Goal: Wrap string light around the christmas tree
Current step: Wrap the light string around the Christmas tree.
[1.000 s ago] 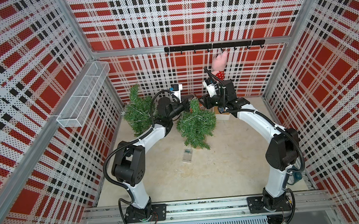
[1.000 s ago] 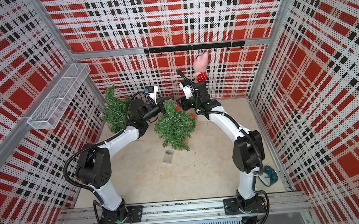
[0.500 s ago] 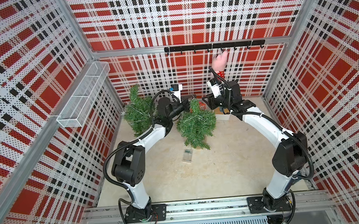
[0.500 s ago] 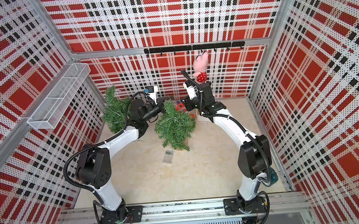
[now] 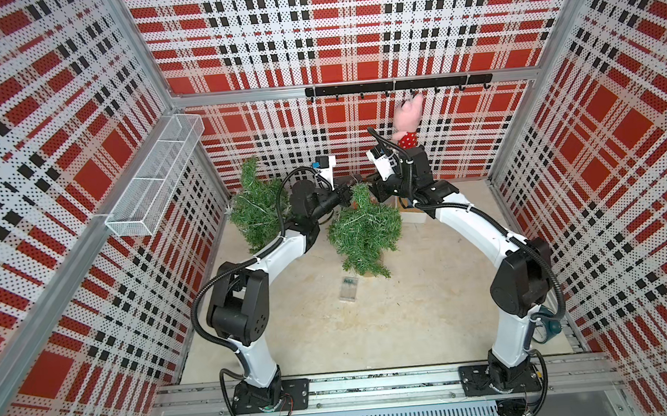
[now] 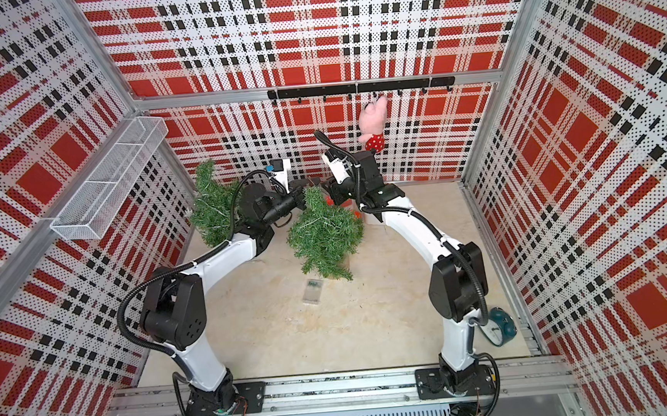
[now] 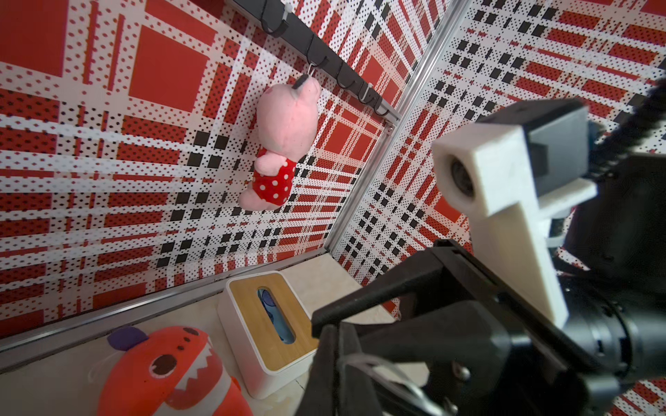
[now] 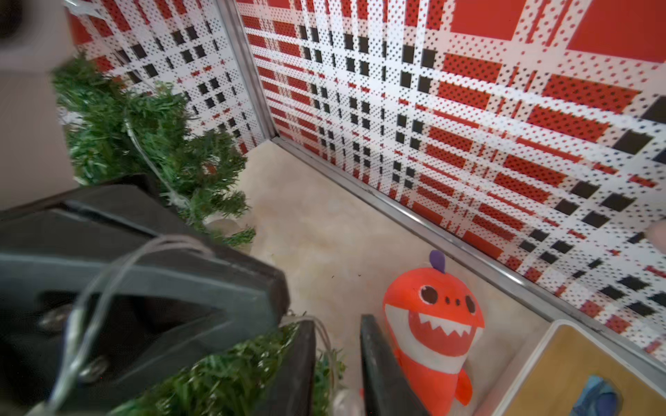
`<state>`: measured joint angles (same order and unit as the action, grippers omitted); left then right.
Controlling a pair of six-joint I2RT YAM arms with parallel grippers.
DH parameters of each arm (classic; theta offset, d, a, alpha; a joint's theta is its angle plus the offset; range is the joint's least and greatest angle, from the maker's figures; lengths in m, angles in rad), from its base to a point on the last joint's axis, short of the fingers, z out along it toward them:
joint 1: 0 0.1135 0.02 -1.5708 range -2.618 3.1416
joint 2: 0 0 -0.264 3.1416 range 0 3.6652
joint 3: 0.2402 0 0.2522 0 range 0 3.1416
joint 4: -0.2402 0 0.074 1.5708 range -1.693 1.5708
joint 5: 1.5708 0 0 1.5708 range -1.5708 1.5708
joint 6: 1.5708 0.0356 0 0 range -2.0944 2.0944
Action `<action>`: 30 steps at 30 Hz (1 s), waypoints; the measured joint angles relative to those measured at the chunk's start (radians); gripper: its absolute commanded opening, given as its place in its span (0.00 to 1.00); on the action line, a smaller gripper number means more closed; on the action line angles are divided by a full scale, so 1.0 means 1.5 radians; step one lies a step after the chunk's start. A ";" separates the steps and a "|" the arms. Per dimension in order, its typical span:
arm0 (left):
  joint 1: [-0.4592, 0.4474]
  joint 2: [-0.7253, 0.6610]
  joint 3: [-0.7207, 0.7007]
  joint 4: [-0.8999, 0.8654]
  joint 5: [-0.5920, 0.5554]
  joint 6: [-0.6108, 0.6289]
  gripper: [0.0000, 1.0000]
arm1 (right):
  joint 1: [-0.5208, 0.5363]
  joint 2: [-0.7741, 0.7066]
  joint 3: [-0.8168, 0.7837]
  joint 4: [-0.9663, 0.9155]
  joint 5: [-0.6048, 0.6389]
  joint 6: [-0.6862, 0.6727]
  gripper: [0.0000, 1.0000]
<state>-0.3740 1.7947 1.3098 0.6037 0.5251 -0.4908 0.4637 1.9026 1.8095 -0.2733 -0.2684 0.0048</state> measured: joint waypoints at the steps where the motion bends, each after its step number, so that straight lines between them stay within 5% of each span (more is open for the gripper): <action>1: 0.000 -0.002 0.000 -0.004 -0.002 0.001 0.00 | 0.000 0.003 0.002 0.000 0.006 -0.003 0.09; 11: 0.002 -0.025 -0.027 -0.009 -0.014 0.016 0.00 | 0.005 -0.043 -0.027 0.005 0.032 -0.013 0.02; 20: 0.002 -0.119 -0.138 -0.016 -0.037 0.017 0.00 | -0.007 -0.132 -0.088 0.006 -0.053 -0.009 0.44; 25: -0.003 -0.148 -0.193 -0.018 -0.048 0.009 0.00 | -0.034 -0.174 -0.171 0.022 -0.091 0.010 0.55; 30: -0.019 -0.158 -0.219 -0.039 -0.054 0.007 0.26 | -0.068 -0.204 -0.216 0.042 -0.101 0.045 0.57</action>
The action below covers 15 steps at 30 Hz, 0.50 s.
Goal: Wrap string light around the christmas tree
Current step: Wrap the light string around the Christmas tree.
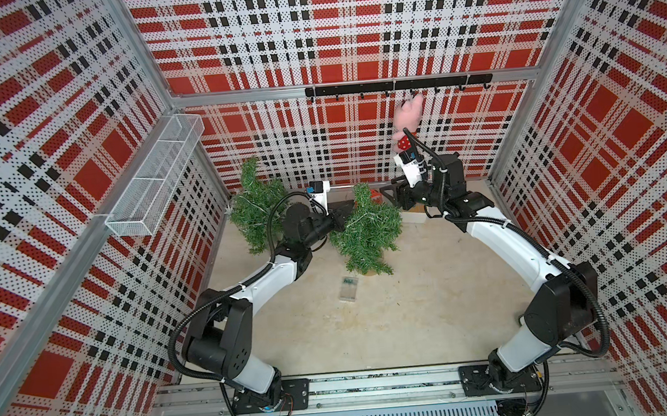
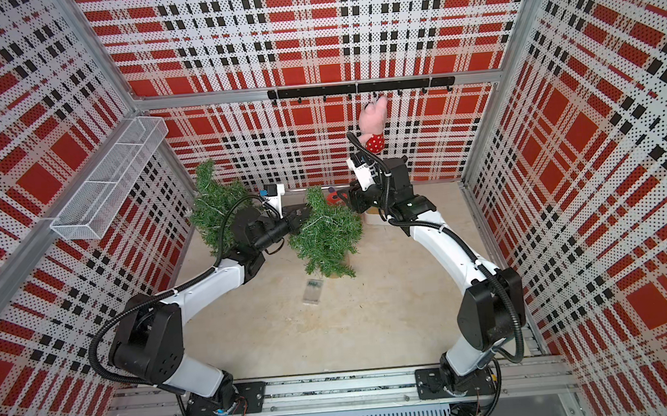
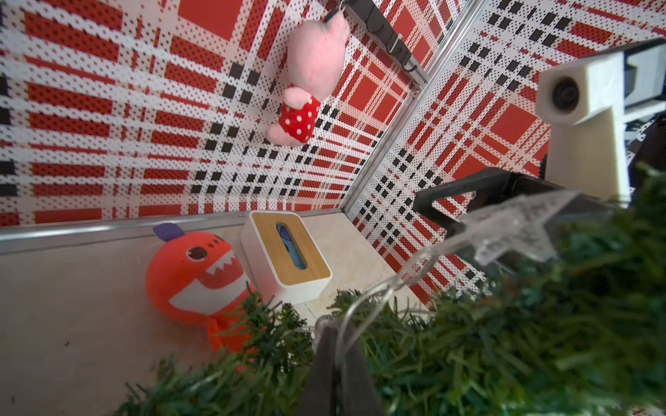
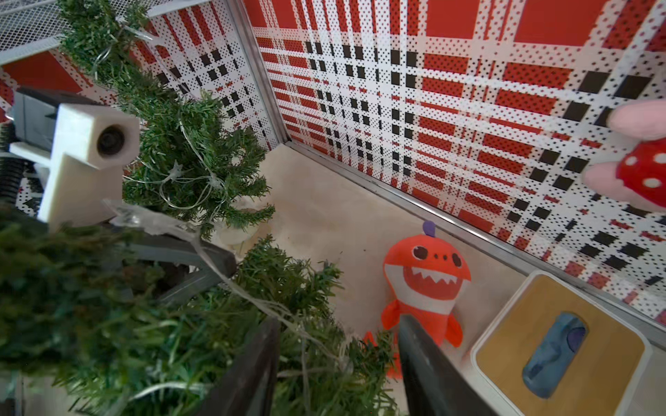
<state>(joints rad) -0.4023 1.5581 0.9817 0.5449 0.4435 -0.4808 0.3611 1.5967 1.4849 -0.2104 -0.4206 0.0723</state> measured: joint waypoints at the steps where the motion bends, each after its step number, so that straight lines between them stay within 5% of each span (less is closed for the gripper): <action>1: -0.003 -0.005 0.000 -0.011 -0.004 0.002 0.34 | -0.005 -0.007 -0.004 0.004 0.004 0.004 0.57; 9: -0.005 -0.130 -0.027 -0.103 -0.060 0.026 0.68 | -0.022 -0.076 -0.069 0.047 0.035 0.048 0.58; 15: -0.006 -0.224 -0.029 -0.180 -0.131 0.037 0.77 | -0.037 -0.103 -0.110 0.048 0.073 0.075 0.58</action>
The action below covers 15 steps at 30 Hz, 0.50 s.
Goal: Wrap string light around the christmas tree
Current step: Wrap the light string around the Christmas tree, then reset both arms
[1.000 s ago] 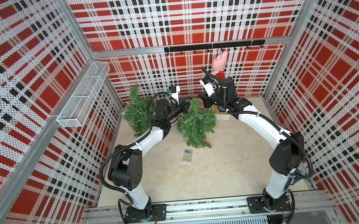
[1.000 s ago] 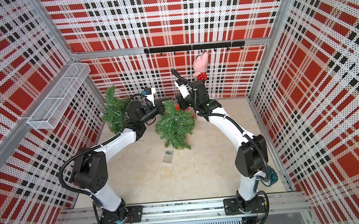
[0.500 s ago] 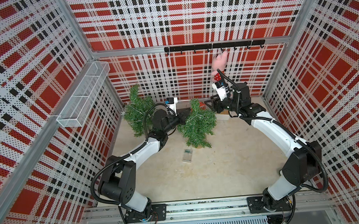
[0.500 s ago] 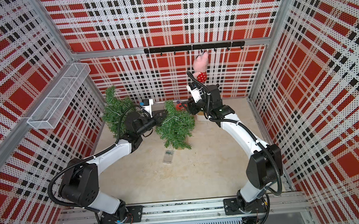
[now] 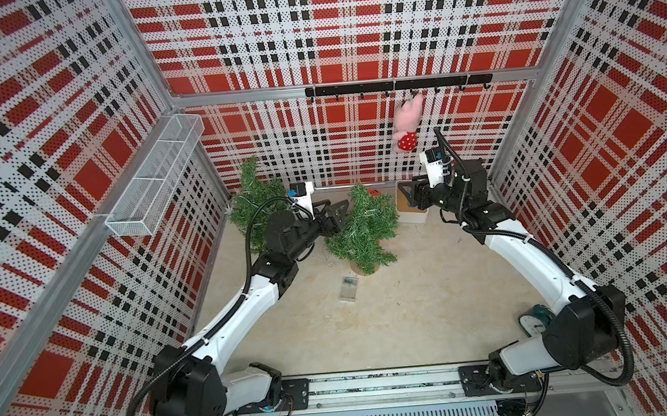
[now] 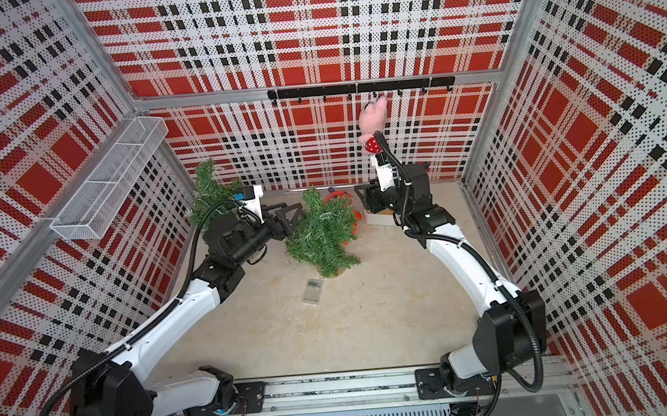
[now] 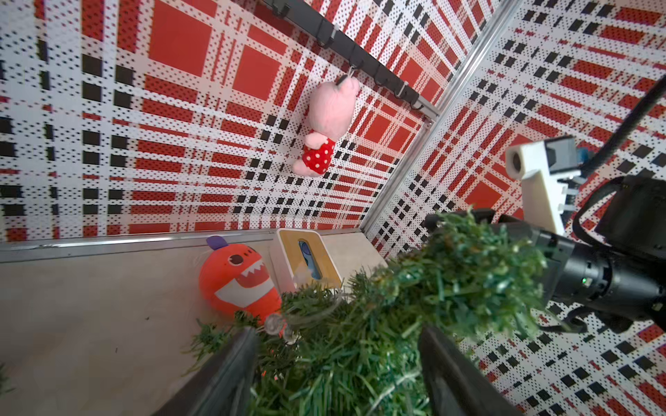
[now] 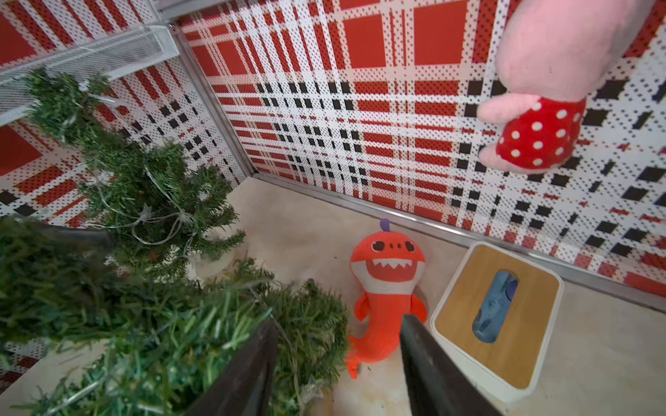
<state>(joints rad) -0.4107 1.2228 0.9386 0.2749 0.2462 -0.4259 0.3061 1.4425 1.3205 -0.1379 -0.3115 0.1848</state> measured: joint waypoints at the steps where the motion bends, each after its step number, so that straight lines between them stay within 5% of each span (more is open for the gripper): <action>1: -0.001 -0.011 0.000 -0.014 -0.012 0.001 0.78 | -0.001 -0.006 -0.009 0.000 0.005 0.003 0.58; 7: -0.021 -0.068 -0.002 -0.101 -0.102 0.017 0.77 | -0.001 -0.059 -0.065 -0.012 0.042 0.018 0.59; 15: -0.174 -0.207 -0.132 -0.180 -0.289 0.047 0.78 | -0.010 -0.211 -0.234 -0.012 0.130 0.032 0.60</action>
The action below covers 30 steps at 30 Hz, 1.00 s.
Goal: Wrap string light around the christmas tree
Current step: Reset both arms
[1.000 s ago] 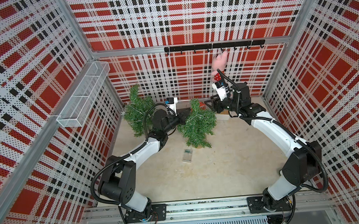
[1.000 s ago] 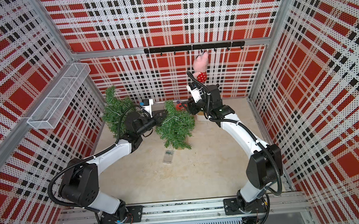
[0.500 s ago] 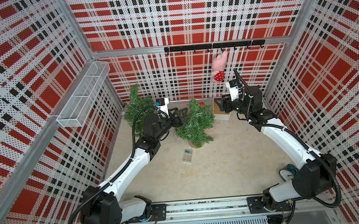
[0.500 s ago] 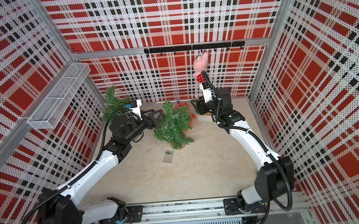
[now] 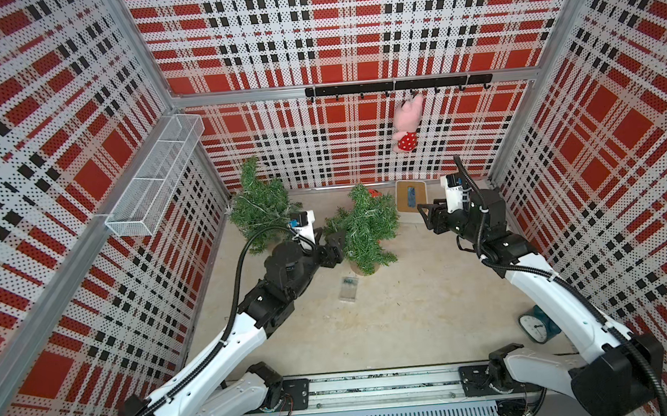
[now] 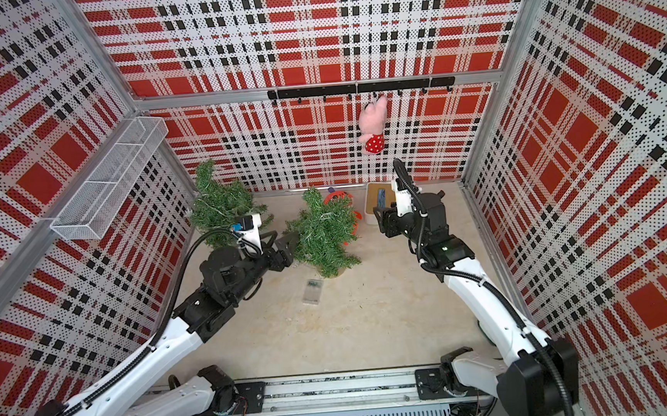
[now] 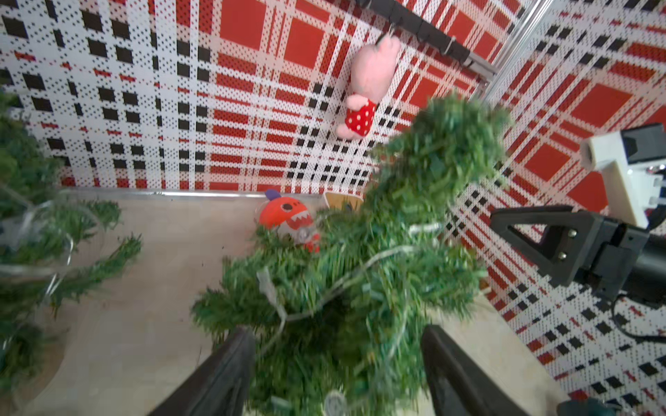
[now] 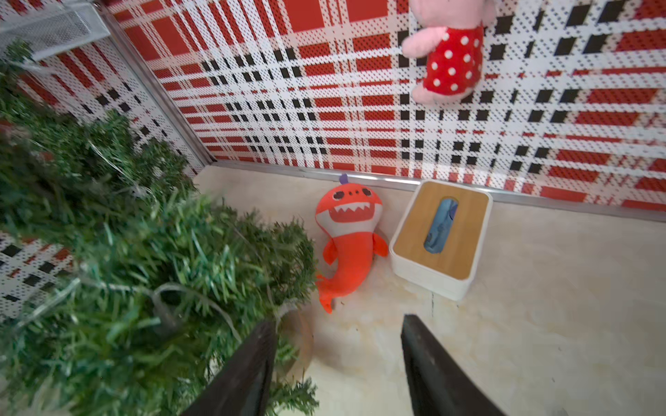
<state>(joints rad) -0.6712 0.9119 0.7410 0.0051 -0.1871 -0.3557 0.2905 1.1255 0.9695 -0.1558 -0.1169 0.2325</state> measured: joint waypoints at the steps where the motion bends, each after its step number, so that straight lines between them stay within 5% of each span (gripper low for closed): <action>1: -0.014 -0.019 -0.027 -0.003 -0.025 -0.001 0.78 | -0.005 -0.020 -0.028 0.003 0.016 0.003 0.61; 8: -0.081 -0.100 -0.235 0.010 -0.227 0.020 0.86 | -0.079 -0.115 -0.229 0.069 0.153 0.015 0.65; 11: -0.067 -0.123 -0.307 0.094 -0.327 0.081 0.86 | -0.089 -0.117 -0.281 0.111 0.224 -0.001 0.72; 19: 0.206 -0.098 -0.463 0.452 -0.368 0.130 0.86 | -0.112 -0.069 -0.381 0.329 0.344 -0.019 0.76; 23: 0.255 -0.051 -0.467 0.536 -0.346 0.155 0.88 | -0.131 0.006 -0.426 0.437 0.348 -0.018 0.79; 30: 0.456 0.180 -0.488 0.826 -0.194 0.135 0.89 | -0.135 0.159 -0.463 0.637 0.337 -0.045 0.93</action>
<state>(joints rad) 0.0135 1.1824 0.0097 1.2446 -0.4778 -0.1532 0.0883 1.3636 0.2749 0.8001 0.3885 0.1654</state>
